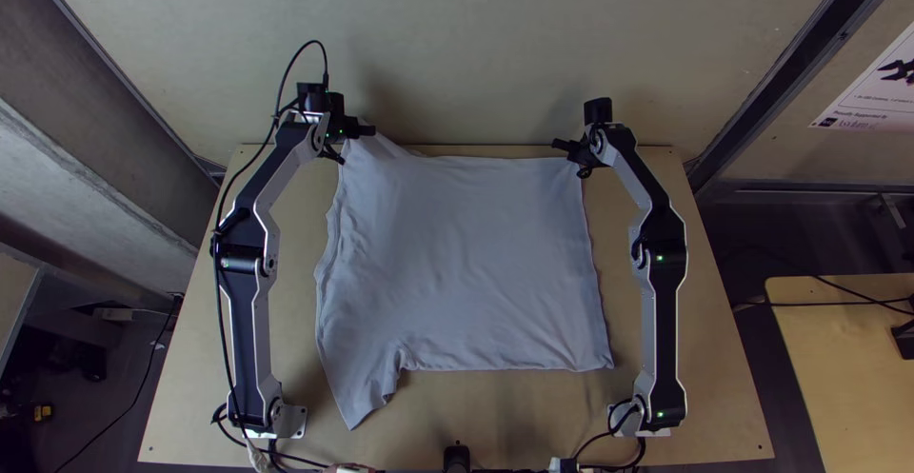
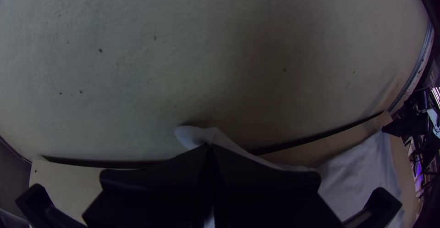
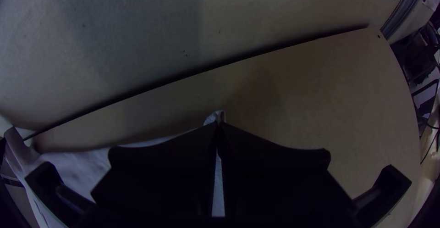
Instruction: Fold the t-shirt
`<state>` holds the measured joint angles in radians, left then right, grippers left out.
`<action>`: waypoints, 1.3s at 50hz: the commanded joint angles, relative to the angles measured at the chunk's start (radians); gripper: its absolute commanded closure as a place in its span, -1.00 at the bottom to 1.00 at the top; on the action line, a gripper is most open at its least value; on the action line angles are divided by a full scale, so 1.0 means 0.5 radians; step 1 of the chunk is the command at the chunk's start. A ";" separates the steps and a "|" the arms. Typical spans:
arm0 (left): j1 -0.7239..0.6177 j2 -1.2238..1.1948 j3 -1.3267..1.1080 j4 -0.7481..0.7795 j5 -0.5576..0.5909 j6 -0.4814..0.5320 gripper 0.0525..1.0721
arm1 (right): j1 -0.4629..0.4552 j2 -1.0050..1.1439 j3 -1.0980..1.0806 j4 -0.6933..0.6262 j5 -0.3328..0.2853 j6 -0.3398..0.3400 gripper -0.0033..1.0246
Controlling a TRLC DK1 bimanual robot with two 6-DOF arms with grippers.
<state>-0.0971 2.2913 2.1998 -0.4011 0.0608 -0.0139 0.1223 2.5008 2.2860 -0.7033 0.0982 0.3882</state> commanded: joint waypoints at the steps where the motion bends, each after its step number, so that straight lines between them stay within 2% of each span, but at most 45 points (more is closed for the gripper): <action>1: 0.013 -0.165 -0.089 0.029 0.013 0.013 0.95 | -0.005 -0.154 -0.010 0.001 0.040 -0.015 0.95; 10: 0.032 -0.355 -0.433 0.124 0.065 0.031 0.95 | 0.007 -0.243 -0.065 -0.042 0.055 -0.043 0.95; 18: 0.038 -0.619 -0.884 0.388 0.102 0.065 0.95 | 0.019 -0.320 -0.120 -0.094 0.064 -0.071 0.95; 56: 0.087 -1.272 -1.687 0.250 0.157 0.055 0.95 | 0.108 -0.930 -0.995 -0.057 0.193 -0.098 0.95; 65: 0.068 -1.361 -1.872 0.250 0.157 0.034 0.95 | 0.139 -1.065 -1.262 0.035 0.230 -0.098 0.95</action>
<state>-0.0616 1.6615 1.3216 -0.2684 0.1322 0.0010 0.1776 2.0186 1.7260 -0.7052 0.1951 0.3450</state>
